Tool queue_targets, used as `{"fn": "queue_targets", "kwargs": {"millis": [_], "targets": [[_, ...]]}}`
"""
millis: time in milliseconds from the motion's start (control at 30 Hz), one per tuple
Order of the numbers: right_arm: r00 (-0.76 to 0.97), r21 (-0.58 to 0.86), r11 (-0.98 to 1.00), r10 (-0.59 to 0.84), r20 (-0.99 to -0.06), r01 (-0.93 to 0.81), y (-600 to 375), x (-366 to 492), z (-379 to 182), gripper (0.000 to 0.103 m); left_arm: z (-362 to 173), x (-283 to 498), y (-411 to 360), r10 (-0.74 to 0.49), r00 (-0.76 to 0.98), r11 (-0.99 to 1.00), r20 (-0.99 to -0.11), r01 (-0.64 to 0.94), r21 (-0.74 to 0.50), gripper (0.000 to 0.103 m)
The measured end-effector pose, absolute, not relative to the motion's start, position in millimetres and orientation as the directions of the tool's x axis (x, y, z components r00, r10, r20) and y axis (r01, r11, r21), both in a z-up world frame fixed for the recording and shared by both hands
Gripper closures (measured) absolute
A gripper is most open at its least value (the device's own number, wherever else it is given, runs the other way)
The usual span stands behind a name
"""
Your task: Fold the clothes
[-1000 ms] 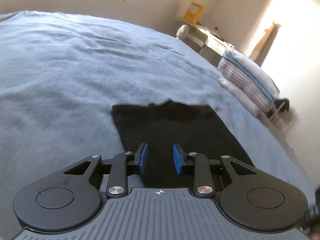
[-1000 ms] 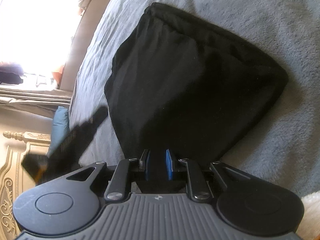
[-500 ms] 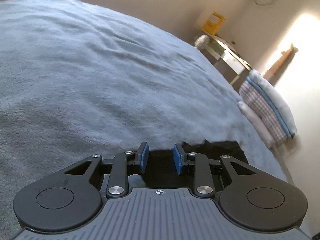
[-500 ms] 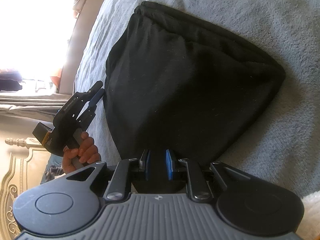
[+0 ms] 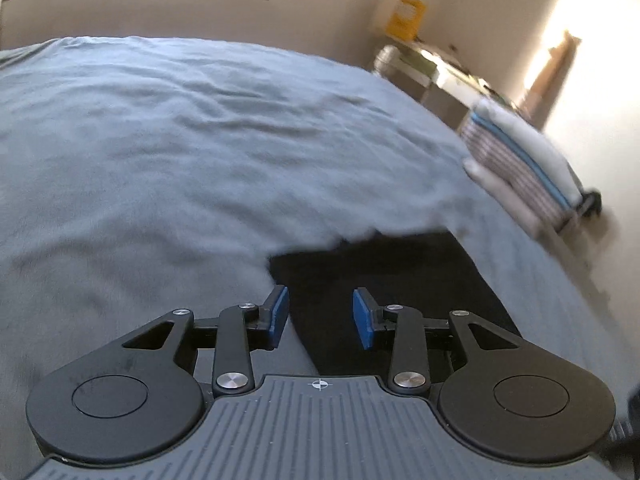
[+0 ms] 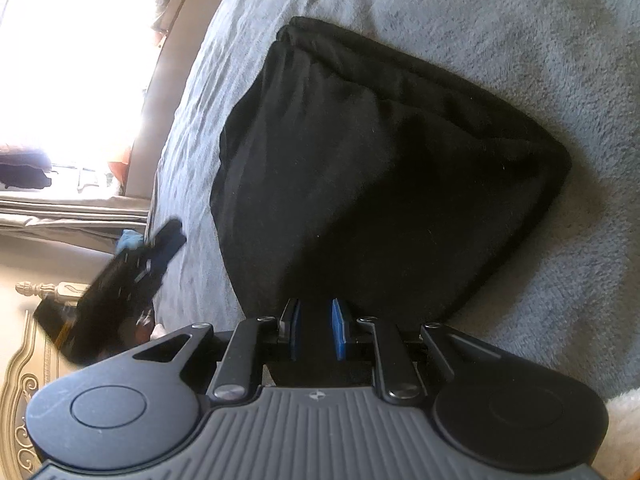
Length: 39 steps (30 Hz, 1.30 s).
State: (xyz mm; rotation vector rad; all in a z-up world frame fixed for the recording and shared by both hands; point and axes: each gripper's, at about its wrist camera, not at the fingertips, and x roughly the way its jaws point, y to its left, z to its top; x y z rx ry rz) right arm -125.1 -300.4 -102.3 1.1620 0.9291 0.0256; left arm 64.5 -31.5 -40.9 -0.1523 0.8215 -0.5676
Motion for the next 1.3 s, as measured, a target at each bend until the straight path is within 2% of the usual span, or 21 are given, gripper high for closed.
{"fn": "queue_targets", "kwargs": {"millis": [300,633,900,1300], "targets": [[0.681,0.742,0.522,0.358,-0.638,0.421,-301,-131,-79,0.085,-43,-13,-61,-0.54,0.454,0.818,-0.709,0.481,-0.315,0.063],[0.638,0.488,0.776,0.147,-0.756,0.4,-307,-123,-46,0.085,-66,-39,-91,-0.473,0.399,0.831,-0.786,0.497,-0.248,0.059],[0.675,0.586,0.658,0.157,-0.72,0.472,-327,-139,-62,0.085,-72,-42,-91,-0.462,0.377,0.841,-0.803,0.474,-0.262,0.055],[0.639,0.579,0.627,0.163,-0.752,0.522,-329,-137,-69,0.086,-75,-39,-93,-0.453,0.348,0.856,-0.821,0.428,-0.29,0.049]]}}
